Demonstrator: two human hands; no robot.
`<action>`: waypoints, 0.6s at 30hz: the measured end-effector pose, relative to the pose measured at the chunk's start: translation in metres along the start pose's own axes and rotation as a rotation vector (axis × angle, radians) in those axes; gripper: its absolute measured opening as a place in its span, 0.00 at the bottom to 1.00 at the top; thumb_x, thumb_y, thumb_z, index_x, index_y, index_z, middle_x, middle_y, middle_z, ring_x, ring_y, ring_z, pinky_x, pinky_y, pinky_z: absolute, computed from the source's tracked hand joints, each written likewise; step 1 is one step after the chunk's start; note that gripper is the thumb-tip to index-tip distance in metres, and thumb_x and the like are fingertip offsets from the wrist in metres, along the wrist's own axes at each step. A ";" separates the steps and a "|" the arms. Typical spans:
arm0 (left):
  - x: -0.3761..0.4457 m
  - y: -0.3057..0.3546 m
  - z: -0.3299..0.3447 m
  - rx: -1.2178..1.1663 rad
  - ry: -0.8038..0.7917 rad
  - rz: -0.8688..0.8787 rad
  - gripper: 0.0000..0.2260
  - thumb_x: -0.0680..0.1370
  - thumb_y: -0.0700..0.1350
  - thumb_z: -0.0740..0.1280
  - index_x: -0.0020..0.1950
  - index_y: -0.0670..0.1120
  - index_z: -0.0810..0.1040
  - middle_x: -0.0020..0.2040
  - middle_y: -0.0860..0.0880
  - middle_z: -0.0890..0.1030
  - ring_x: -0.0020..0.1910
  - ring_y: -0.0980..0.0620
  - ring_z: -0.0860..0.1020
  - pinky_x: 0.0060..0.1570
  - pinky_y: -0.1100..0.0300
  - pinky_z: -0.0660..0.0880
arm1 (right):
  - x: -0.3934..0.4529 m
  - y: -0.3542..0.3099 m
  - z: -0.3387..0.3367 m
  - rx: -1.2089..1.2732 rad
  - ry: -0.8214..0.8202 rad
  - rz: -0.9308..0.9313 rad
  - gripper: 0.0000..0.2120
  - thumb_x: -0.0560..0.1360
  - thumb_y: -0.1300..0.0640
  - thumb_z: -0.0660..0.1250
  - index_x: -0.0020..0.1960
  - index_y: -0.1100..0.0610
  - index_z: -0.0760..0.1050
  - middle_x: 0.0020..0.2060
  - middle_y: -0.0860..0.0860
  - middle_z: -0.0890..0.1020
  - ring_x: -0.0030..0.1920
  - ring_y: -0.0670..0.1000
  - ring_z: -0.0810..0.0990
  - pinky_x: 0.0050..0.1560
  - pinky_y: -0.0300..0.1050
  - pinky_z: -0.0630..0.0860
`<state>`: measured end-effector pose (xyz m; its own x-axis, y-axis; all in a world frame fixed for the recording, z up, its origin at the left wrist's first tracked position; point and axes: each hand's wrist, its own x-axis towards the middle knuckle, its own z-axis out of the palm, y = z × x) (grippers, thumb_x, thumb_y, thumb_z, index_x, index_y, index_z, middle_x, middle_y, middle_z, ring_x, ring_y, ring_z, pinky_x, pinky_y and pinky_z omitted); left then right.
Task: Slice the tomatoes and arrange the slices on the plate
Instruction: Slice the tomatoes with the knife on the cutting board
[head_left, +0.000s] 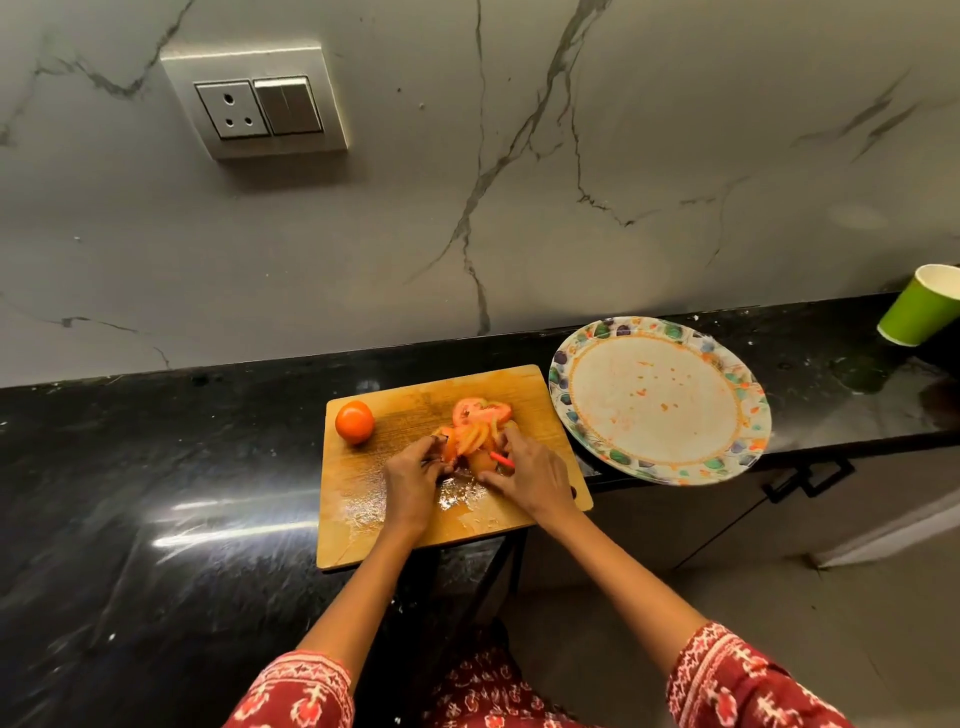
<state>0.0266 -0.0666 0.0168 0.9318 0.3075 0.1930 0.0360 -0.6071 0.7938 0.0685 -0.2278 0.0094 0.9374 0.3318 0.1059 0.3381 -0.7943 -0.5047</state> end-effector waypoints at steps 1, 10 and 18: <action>0.002 0.002 0.000 -0.006 -0.004 0.008 0.14 0.70 0.32 0.70 0.54 0.40 0.80 0.47 0.52 0.79 0.45 0.57 0.78 0.44 0.76 0.73 | 0.004 0.000 -0.002 0.002 0.015 0.015 0.22 0.69 0.43 0.71 0.55 0.55 0.69 0.46 0.50 0.79 0.45 0.50 0.79 0.38 0.38 0.67; 0.023 0.018 0.007 0.004 -0.051 0.099 0.13 0.72 0.31 0.67 0.56 0.40 0.79 0.43 0.51 0.78 0.39 0.66 0.74 0.42 0.80 0.70 | 0.044 0.013 -0.024 0.065 0.029 0.109 0.19 0.70 0.47 0.72 0.54 0.57 0.71 0.49 0.53 0.79 0.49 0.53 0.78 0.42 0.41 0.66; 0.023 -0.011 -0.023 -0.016 0.062 -0.024 0.14 0.72 0.33 0.68 0.57 0.38 0.78 0.51 0.42 0.81 0.47 0.51 0.80 0.52 0.55 0.78 | 0.035 -0.004 -0.025 0.139 0.078 0.020 0.12 0.72 0.53 0.71 0.50 0.57 0.73 0.41 0.52 0.78 0.39 0.47 0.73 0.34 0.37 0.63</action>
<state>0.0392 -0.0360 0.0257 0.9064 0.3672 0.2089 0.0517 -0.5871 0.8078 0.1020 -0.2260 0.0359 0.9492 0.2718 0.1583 0.3098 -0.7205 -0.6204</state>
